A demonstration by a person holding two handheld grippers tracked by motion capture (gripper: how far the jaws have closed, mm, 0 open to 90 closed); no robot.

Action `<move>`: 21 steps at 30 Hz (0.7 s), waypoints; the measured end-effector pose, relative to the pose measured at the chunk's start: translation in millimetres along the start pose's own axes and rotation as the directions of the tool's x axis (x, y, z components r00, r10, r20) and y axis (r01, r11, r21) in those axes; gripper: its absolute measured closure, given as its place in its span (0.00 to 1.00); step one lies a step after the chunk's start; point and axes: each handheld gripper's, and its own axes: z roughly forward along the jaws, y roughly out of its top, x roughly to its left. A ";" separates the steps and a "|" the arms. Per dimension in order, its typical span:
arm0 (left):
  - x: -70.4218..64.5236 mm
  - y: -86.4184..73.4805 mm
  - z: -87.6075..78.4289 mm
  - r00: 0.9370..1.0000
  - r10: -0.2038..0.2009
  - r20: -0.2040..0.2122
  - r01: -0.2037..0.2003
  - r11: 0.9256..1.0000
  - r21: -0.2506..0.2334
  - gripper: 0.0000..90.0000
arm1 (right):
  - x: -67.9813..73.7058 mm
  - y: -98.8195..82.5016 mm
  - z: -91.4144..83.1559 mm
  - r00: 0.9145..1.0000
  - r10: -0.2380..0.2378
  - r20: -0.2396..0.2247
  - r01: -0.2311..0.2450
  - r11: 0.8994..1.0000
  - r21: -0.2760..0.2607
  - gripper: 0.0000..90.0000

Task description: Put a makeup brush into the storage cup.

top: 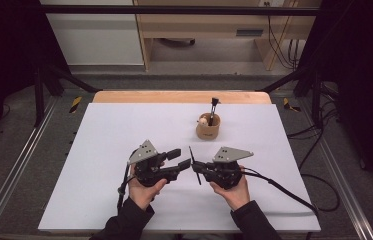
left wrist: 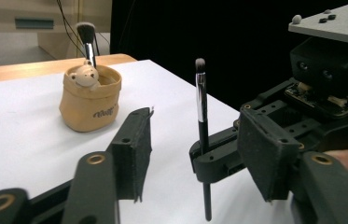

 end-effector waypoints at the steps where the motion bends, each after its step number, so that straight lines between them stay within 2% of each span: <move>1: 0.8 0.2 -1.6 1.000 0.006 -0.004 -0.006 1.000 0.005 0.43 | -0.3 0.2 -0.6 1.000 0.001 0.005 -0.001 1.000 -0.001 0.95; 11: 13.4 1.7 -24.6 0.998 0.048 -0.038 -0.047 0.999 0.019 0.26 | -5.1 1.5 -4.5 1.000 0.010 0.030 -0.009 1.000 -0.016 0.95; 17: 19.8 -2.4 -36.2 0.996 0.059 -0.061 -0.057 0.998 0.035 0.16 | -8.7 2.8 -9.1 0.999 0.013 0.046 -0.011 0.999 -0.034 0.95; 21: 24.7 -5.7 -44.2 0.995 0.063 -0.082 -0.060 0.997 0.041 0.13 | -11.5 4.5 -12.3 0.998 0.012 0.058 -0.010 0.999 -0.042 0.95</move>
